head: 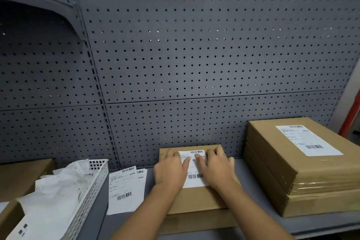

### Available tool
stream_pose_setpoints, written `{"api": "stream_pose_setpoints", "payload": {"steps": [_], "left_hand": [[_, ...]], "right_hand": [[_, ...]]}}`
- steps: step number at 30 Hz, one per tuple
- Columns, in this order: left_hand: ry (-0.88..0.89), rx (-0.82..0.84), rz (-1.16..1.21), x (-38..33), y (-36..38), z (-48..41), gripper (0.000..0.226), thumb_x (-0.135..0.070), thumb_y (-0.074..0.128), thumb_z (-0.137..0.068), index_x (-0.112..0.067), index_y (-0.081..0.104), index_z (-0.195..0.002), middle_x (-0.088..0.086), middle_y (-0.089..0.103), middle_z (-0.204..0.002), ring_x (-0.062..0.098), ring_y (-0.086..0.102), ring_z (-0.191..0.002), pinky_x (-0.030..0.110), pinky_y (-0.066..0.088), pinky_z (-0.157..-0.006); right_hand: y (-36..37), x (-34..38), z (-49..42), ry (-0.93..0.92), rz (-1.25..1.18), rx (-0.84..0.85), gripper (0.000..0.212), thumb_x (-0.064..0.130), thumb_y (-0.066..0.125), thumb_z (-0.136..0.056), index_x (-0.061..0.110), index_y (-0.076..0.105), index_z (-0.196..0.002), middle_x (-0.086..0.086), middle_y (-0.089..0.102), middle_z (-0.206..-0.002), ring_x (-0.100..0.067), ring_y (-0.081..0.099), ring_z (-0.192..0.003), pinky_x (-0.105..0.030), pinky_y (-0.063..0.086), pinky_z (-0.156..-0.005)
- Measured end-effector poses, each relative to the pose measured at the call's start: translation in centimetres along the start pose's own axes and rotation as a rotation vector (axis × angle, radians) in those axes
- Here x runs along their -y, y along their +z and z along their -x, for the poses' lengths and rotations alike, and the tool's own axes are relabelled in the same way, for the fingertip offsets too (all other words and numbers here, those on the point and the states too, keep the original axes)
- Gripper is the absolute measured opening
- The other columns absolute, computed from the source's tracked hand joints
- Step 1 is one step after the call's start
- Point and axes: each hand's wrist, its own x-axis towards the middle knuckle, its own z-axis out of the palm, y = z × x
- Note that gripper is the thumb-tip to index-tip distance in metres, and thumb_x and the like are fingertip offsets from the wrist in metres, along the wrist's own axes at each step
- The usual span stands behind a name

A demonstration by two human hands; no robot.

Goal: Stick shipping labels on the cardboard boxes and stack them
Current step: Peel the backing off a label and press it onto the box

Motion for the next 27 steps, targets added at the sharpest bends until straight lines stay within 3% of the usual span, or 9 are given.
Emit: {"api": "stream_pose_setpoints", "payload": {"steps": [5,8,13,17,23,27], "left_hand": [[0.006,-0.029,-0.026,0.4,0.7,-0.6,0.061,-0.066,0.033,-0.102,-0.020,0.061,-0.132,-0.001,0.055,-0.134,0.026,0.048,-0.126,0.039,0.043,-0.099],[-0.045,-0.023,0.061,1.0,1.2,-1.3,0.052,-0.066,0.038,-0.100,-0.026,0.062,-0.123,-0.001,0.053,-0.129,0.025,0.050,-0.119,0.038,0.042,-0.097],[-0.049,-0.037,0.096,1.0,1.3,-1.5,0.039,-0.055,0.038,-0.105,-0.025,0.059,-0.117,0.001,0.050,-0.128,0.025,0.052,-0.115,0.040,0.042,-0.097],[-0.017,-0.006,0.077,1.0,0.6,-2.9,0.044,-0.050,0.032,-0.107,-0.020,0.056,-0.128,0.007,0.049,-0.132,0.027,0.057,-0.113,0.041,0.045,-0.094],[-0.098,0.039,0.093,0.0,0.9,-5.4,0.072,-0.074,0.032,-0.097,-0.014,0.053,-0.132,0.009,0.053,-0.134,0.029,0.055,-0.121,0.041,0.047,-0.094],[-0.119,-0.017,0.063,0.2,2.4,-5.7,0.064,-0.072,0.038,-0.097,-0.017,0.054,-0.124,0.006,0.059,-0.127,0.027,0.057,-0.117,0.039,0.046,-0.093]], "right_hand": [[0.1,0.0,-0.6,-0.002,0.097,0.075,0.071,0.077,0.024,-0.095,0.022,0.050,-0.131,0.000,0.047,-0.133,-0.021,0.054,-0.115,-0.041,0.035,-0.100],[0.0,0.3,-1.2,0.008,0.091,0.110,0.061,0.070,0.031,-0.099,0.023,0.047,-0.134,-0.001,0.048,-0.136,-0.021,0.053,-0.120,-0.042,0.035,-0.103],[0.1,0.4,-1.3,-0.006,0.054,0.062,0.032,0.042,0.033,-0.107,0.022,0.053,-0.122,-0.001,0.056,-0.127,-0.023,0.057,-0.110,-0.041,0.036,-0.098],[-0.9,0.7,-2.2,0.035,-0.034,0.040,0.025,0.037,0.037,-0.103,0.018,0.053,-0.102,-0.004,0.063,-0.111,-0.028,0.059,-0.099,-0.043,0.039,-0.092],[0.2,1.8,-3.9,0.079,-0.016,-0.008,0.048,0.061,0.042,-0.095,0.017,0.053,-0.112,-0.003,0.067,-0.115,-0.025,0.060,-0.108,-0.044,0.039,-0.095],[0.4,0.9,-4.8,0.061,-0.039,0.063,0.054,0.066,0.051,-0.092,0.017,0.051,-0.115,-0.002,0.066,-0.116,-0.027,0.060,-0.113,-0.044,0.040,-0.097]]}}
